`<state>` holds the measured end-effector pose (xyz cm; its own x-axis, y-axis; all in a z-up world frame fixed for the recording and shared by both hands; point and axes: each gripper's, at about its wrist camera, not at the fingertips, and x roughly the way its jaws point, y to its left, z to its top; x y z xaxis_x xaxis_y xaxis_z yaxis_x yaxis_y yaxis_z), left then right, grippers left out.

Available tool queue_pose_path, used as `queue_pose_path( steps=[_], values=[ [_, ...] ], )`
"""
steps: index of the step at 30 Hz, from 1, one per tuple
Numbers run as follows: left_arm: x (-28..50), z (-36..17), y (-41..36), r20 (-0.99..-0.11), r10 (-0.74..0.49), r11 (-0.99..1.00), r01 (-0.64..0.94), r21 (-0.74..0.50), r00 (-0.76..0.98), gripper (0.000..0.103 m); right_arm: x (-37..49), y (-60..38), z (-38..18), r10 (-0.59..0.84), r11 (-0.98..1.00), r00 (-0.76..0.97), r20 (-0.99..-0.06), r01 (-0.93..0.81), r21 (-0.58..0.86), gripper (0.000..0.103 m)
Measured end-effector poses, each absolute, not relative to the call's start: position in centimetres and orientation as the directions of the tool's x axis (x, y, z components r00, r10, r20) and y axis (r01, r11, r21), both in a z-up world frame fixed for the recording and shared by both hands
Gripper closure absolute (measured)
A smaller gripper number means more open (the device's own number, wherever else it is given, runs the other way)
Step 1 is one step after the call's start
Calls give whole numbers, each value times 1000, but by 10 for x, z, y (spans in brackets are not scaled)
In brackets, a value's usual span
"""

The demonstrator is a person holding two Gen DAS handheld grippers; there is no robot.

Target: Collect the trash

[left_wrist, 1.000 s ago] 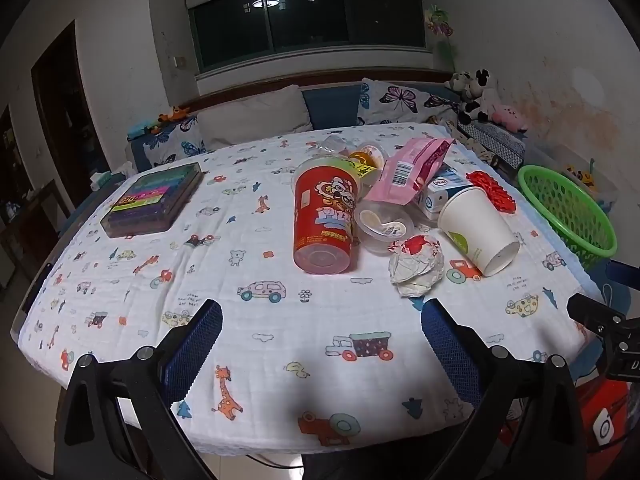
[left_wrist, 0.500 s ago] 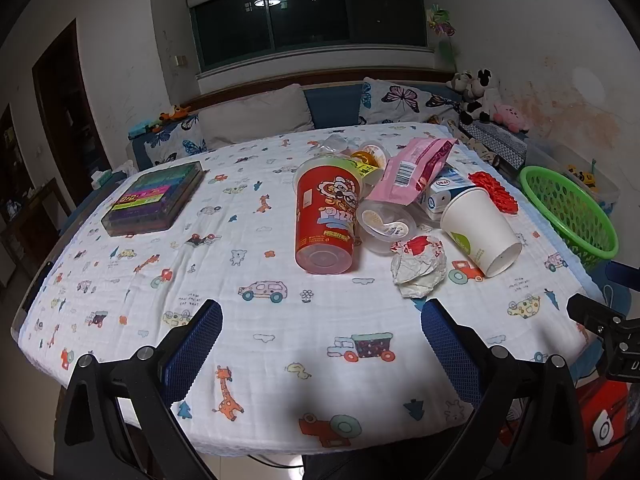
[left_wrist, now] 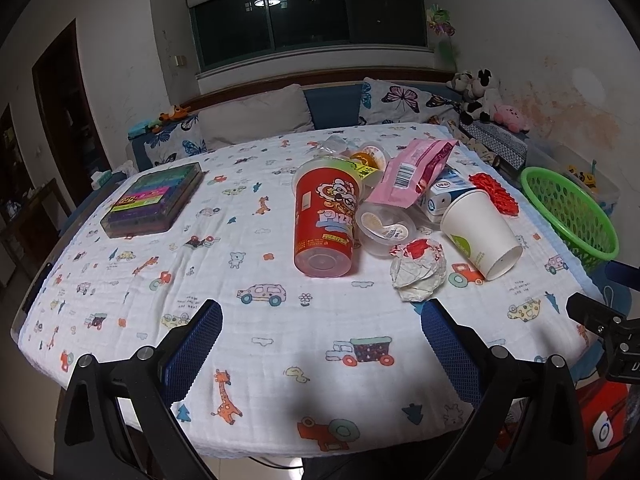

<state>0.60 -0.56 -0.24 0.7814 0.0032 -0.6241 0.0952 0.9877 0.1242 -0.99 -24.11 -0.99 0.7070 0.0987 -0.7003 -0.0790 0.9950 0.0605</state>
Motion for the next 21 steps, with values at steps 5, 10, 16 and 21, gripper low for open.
queue_pose_path(
  steps=[5,10,16,21],
  values=[
    [7,-2,-4,-627,6,988,91,123,779,6,-7,-240,-10,105,994,708,-698,-83,65,5],
    [8,-1,-1,-624,14,989,81,124,781,6,-4,-239,-9,111,994,714,-692,-85,71,5],
    [9,0,3,-628,25,991,65,120,777,6,-2,-239,-10,119,993,715,-689,-92,75,5],
    [9,2,5,-634,41,992,44,117,773,6,-1,-234,-11,134,991,714,-687,-115,73,5]
  ],
)
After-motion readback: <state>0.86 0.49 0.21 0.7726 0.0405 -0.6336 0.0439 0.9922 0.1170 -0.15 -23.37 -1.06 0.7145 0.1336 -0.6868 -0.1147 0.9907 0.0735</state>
